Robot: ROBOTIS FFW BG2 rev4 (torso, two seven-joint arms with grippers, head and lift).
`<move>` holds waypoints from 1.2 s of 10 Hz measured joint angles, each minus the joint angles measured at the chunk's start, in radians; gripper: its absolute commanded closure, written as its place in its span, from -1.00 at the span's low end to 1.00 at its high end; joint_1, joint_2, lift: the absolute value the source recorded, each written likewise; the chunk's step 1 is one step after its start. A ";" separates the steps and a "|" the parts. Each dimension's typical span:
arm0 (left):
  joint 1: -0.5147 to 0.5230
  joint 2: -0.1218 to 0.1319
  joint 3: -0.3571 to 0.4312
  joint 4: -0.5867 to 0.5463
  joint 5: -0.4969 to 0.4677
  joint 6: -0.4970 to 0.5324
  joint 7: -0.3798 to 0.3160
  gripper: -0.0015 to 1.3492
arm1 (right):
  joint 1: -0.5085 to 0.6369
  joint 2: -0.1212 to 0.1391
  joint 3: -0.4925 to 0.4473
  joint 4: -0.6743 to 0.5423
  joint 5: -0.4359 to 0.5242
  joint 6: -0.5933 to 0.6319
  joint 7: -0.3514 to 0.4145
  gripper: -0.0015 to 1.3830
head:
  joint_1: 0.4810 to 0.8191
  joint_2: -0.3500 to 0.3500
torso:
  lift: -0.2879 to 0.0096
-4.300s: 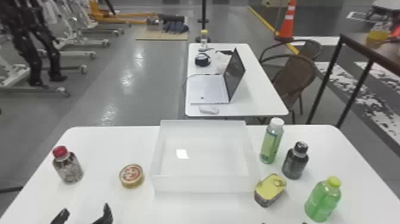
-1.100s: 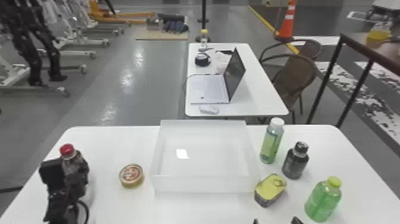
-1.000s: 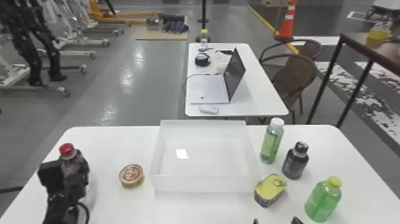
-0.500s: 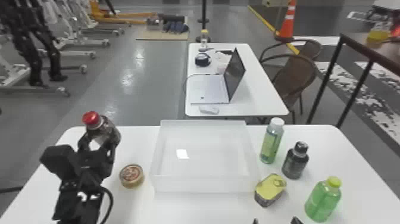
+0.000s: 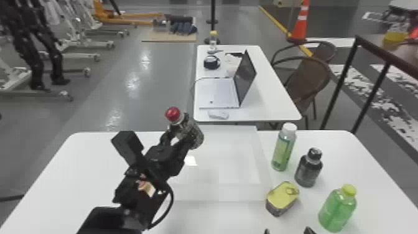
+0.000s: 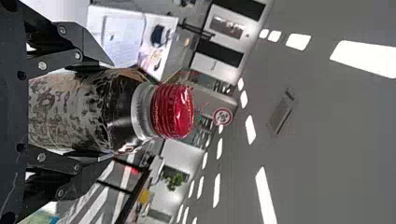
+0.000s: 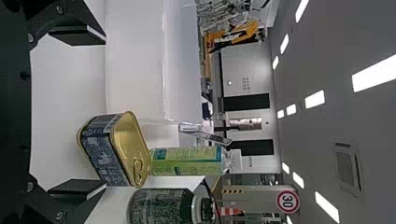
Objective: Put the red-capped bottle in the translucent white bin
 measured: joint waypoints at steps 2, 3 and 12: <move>-0.045 -0.012 -0.019 0.115 -0.011 0.075 -0.072 -0.04 | 0.000 0.000 0.000 0.003 -0.001 0.000 0.000 -0.71 | -0.60 0.00 | 0.26; -0.053 -0.014 -0.016 0.147 -0.025 0.094 -0.074 -0.36 | 0.000 0.000 0.000 0.003 -0.002 0.000 0.000 -0.71 | -0.60 0.00 | 0.26; 0.185 0.010 0.244 -0.074 -0.208 -0.139 0.074 -0.71 | 0.004 0.000 0.000 -0.005 0.001 0.001 -0.001 -0.71 | -0.60 0.00 | 0.26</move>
